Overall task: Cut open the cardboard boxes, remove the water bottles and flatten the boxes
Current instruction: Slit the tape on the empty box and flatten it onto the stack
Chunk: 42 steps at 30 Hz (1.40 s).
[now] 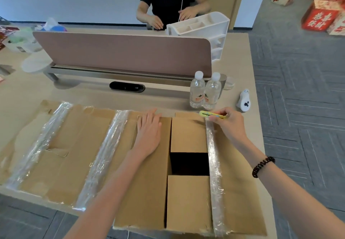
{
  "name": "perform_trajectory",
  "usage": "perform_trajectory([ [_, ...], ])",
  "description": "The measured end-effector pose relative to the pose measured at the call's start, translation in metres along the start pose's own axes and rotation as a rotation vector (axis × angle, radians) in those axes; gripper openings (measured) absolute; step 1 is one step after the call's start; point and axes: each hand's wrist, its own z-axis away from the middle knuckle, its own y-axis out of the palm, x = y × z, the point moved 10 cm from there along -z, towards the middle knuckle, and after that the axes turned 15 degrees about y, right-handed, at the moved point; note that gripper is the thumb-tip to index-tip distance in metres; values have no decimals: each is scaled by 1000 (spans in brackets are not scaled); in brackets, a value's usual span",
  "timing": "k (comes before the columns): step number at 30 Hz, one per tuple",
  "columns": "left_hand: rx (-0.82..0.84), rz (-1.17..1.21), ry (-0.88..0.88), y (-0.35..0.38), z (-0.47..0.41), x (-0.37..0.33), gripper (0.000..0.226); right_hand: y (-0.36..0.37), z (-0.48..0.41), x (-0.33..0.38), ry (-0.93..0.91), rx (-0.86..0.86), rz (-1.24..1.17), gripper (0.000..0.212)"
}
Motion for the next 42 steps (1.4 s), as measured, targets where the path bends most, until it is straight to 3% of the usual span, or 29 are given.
perform_trajectory([
  [8,66,41,161,35,-29,-49,38,-29,-4,-32,60,-41,46,1],
  [11,87,54,198,44,-36,-62,43,-45,-2,-40,65,-64,12,8],
  [18,54,39,185,45,-36,-66,37,-115,6,-82,90,-302,-151,14],
  [24,54,-6,185,45,-37,-65,41,-143,14,-154,246,-483,-200,22],
  [28,49,-22,201,46,-36,-67,37,-135,19,-208,381,-492,-211,28],
  [33,53,-45,199,46,-36,-67,32,-123,27,-237,469,-525,-67,20],
  [42,42,-7,187,45,-36,-67,28,-115,26,-241,379,-516,353,20],
])
